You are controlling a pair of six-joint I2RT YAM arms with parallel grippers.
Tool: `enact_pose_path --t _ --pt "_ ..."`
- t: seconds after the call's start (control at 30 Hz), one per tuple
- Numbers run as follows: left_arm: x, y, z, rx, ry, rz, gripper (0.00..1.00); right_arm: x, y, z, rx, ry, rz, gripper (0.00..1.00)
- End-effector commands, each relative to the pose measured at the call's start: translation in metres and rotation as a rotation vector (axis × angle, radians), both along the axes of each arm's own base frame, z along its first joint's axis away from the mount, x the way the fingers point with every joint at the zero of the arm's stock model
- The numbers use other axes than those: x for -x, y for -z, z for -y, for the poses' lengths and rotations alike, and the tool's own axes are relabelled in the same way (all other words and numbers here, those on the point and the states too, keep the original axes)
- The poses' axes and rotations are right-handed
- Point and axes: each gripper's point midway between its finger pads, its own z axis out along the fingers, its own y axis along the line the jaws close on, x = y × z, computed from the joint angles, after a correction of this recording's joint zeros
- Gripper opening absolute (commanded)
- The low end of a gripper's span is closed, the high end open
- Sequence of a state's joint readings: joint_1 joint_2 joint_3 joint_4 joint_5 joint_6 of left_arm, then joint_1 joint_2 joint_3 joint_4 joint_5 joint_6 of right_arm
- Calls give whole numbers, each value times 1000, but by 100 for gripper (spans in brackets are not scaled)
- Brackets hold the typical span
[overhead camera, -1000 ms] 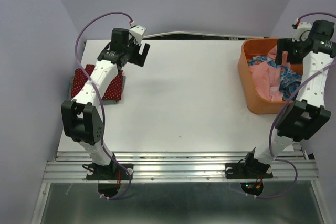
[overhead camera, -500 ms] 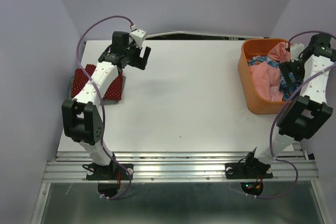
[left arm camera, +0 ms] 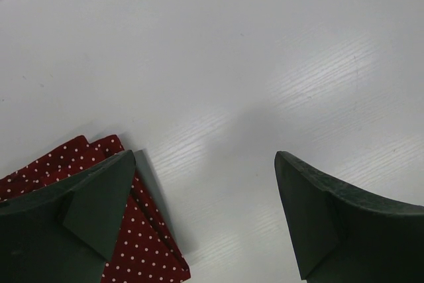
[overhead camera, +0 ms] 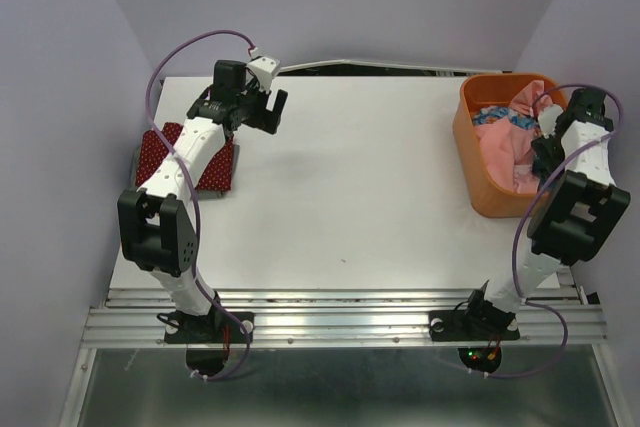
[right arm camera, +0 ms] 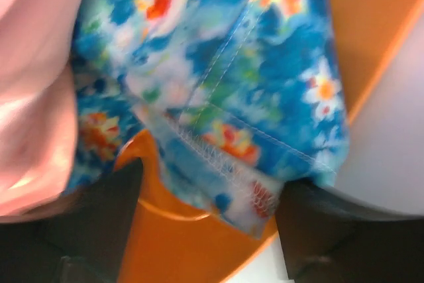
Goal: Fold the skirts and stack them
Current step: Grab the skirt from the pile, then move the skirt to the center of the board
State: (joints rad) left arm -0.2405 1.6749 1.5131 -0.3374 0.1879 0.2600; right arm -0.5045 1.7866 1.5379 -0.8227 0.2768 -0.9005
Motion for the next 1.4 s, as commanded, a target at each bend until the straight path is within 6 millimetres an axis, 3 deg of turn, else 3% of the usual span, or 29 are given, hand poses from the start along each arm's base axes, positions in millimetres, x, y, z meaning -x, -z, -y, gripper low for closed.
enact_pose_path --t 0.0,0.03,0.07,0.17,0.3,0.43,0.47,0.63,0.67,0.7,0.77,0.87,0.97,1.03,1.07,1.13,1.17,1.27,1.3,1.37 --pt "-2 -25 3 14 16 57 99 -24 -42 26 147 11 157 59" --pt "-2 -26 2 10 15 61 99 -27 -46 26 146 12 176 51" --pt "-2 -25 2 7 17 60 99 -31 -51 24 131 14 202 35" --pt "-2 -24 3 9 21 57 99 -43 -80 26 154 21 306 2" --pt "-4 -27 4 13 18 67 99 -53 -128 25 187 34 478 1" --pt "-7 -31 5 21 17 77 98 -58 -189 19 215 45 684 1" --pt "-8 -33 5 25 14 80 98 -60 -219 17 240 47 785 1" --pt "-12 -41 7 45 4 96 99 -53 -297 8 279 57 1002 1" --pt "-13 -45 7 51 1 108 98 -53 -310 4 264 57 1053 1" --pt "-13 -49 8 63 -6 114 98 -50 -337 -1 272 46 1121 1" --pt "-15 -54 7 81 -12 127 98 -48 -362 -12 240 19 1195 1" --pt "-16 -68 11 145 -1 146 99 -57 -400 -52 128 -116 1301 1" --pt "-18 -87 9 243 1 166 98 -74 -411 -115 -61 -301 1331 1" --pt "-19 -99 0 300 15 186 98 -74 -415 -152 -179 -389 1353 1" --pt "-17 -106 3 341 42 186 98 -83 -407 -189 -268 -483 1332 1" --pt "-16 -114 -8 370 34 198 99 -85 -401 -226 -375 -539 1330 1" --pt "-13 -117 -7 387 58 199 99 -86 -396 -256 -449 -607 1322 1" --pt "-6 -125 -16 385 71 224 99 -85 -389 -304 -637 -652 1315 1" --pt "-1 -132 -19 380 77 246 99 -89 -375 -312 -684 -646 1286 1" --pt "5 -129 -24 364 80 251 99 -89 -367 -332 -777 -674 1270 1"
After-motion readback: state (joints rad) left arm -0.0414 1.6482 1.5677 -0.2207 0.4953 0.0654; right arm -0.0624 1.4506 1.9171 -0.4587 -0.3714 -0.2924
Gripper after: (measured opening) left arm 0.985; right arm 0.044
